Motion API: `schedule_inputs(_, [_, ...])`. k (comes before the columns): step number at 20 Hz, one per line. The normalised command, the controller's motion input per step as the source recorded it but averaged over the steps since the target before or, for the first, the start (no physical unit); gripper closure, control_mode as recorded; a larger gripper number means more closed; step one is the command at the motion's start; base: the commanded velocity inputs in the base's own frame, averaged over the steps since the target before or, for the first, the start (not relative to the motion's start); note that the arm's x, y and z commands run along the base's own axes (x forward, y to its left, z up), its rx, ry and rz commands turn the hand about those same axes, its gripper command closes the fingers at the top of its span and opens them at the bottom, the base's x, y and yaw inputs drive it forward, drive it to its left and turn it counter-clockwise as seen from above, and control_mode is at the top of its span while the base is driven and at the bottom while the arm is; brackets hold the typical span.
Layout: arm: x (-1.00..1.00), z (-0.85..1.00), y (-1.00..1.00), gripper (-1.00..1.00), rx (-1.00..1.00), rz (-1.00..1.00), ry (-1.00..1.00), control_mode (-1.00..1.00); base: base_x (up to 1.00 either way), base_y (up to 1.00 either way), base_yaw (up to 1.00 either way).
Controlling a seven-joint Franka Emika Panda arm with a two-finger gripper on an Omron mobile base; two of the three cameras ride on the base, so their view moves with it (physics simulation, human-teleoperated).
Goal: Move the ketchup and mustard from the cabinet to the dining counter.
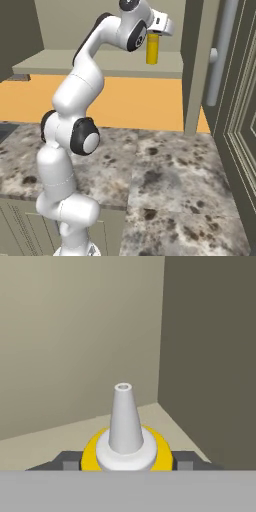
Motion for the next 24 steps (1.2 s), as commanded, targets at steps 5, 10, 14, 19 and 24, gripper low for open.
schedule_inputs(5, [-0.58,0.00,0.63,1.00,0.00,0.13,0.05,-1.00,0.00,0.00,0.00])
schedule_inputs(10, [-0.94,-0.01,0.76,1.00,-0.05,0.18,-0.01,-1.00,0.00,0.00,0.00])
schedule_inputs(14, [-1.00,-0.28,0.79,1.00,-0.05,0.20,-0.18,-1.00,0.00,0.00,0.00])
schedule_inputs(19, [-1.00,-0.21,0.75,1.00,-0.04,0.18,-0.16,-1.00,0.00,0.00,0.00])
schedule_inputs(24, [-1.00,-0.12,0.61,1.00,0.00,0.19,-0.07,-1.00,0.00,0.00,0.00])
